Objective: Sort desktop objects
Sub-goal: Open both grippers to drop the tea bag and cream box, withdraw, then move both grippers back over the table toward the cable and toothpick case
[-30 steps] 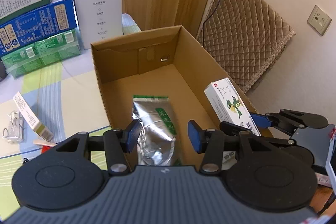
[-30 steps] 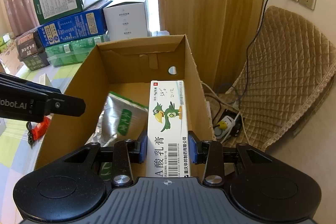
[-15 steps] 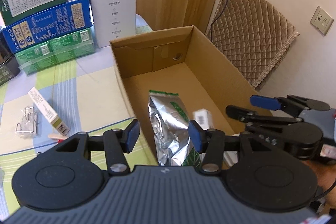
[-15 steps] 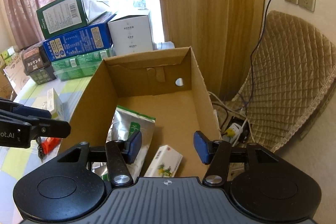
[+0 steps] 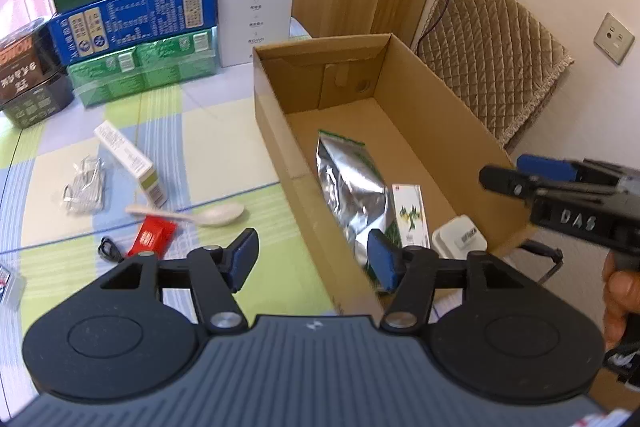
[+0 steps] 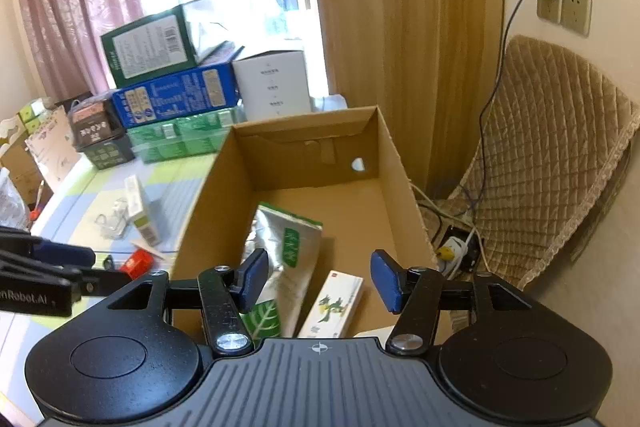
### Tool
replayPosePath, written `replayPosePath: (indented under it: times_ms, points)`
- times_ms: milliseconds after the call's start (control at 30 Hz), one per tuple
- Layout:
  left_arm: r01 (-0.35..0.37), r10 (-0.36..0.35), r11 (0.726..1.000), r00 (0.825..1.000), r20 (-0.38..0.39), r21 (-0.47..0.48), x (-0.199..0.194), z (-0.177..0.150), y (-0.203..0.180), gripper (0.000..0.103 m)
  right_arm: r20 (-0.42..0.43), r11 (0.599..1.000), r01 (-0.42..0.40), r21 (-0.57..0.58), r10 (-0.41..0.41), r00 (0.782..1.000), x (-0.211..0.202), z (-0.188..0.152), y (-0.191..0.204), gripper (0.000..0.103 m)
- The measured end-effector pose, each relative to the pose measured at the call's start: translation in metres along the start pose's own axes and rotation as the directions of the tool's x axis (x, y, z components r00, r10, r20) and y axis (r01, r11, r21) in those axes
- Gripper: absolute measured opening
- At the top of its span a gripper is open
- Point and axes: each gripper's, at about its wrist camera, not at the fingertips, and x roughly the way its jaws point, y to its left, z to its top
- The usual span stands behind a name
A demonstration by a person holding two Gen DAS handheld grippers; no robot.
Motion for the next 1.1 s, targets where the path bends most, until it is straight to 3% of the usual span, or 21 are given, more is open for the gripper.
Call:
replayPosePath:
  times_ms: [200,467,767,1100]
  points:
    - [-0.009,0.009,1.0,1.0,0.012,-0.018,-0.024,-0.021,0.015,0.068,0.012,1.0,-0.025,-0.018,0.025,1.0,-0.021,-0.003,0.022,0.066]
    - [-0.064,0.066,0.997,0.997,0.028,-0.043,-0.054,-0.045,0.038,0.086,0.049,0.996,-0.064,-0.06,0.067,0.997,-0.041,-0.006,0.062,0.093]
    - [-0.142,0.146,0.986,0.989,0.035,-0.091,-0.08,-0.07,0.074,0.102,0.051,0.987,-0.114,-0.109,0.12,0.991,-0.046,-0.008,0.102,0.099]
    - [-0.206,0.21,0.968,0.978,0.013,-0.146,-0.096,-0.105,0.124,0.102,0.032,0.97,-0.181,-0.164,0.189,0.982,-0.04,-0.008,0.15,0.101]
